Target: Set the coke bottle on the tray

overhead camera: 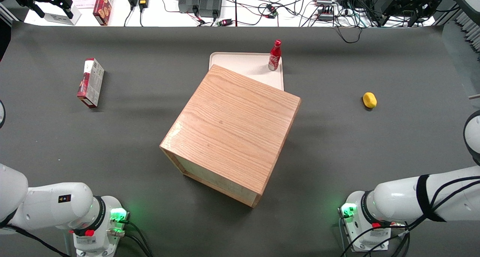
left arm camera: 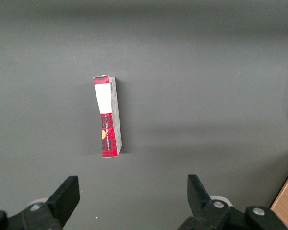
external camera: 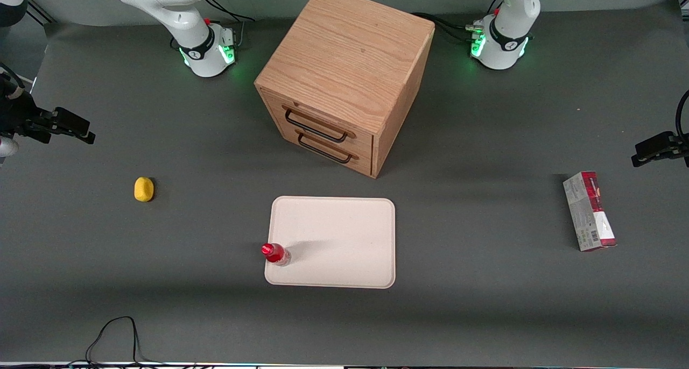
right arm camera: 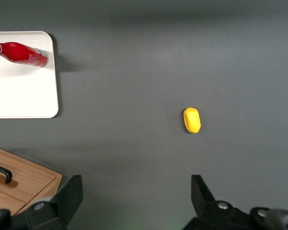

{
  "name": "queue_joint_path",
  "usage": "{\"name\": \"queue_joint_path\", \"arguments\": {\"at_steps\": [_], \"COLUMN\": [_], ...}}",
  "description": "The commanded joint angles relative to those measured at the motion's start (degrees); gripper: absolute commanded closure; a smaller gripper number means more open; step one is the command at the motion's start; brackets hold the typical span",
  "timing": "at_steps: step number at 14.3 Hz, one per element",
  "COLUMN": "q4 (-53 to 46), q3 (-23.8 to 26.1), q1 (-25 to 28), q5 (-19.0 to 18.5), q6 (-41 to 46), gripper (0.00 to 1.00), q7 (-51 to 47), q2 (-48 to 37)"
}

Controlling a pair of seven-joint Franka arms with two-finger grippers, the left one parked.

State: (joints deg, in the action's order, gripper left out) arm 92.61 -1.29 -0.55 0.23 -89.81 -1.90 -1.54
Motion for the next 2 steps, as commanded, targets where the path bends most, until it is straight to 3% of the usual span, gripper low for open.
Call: {"name": "queue_joint_path", "arguments": {"at_steps": [1,2], "q4": [0.74,0.82], "q3": [-0.82,-0.82], "q1": [0.90,0.90], "q5": [0.21,0.21], "q6": [0.16,0.16], "gripper": [0.00,0.00], "q7": [1.20,1.20], "q2": [-1.00,-1.00]}}
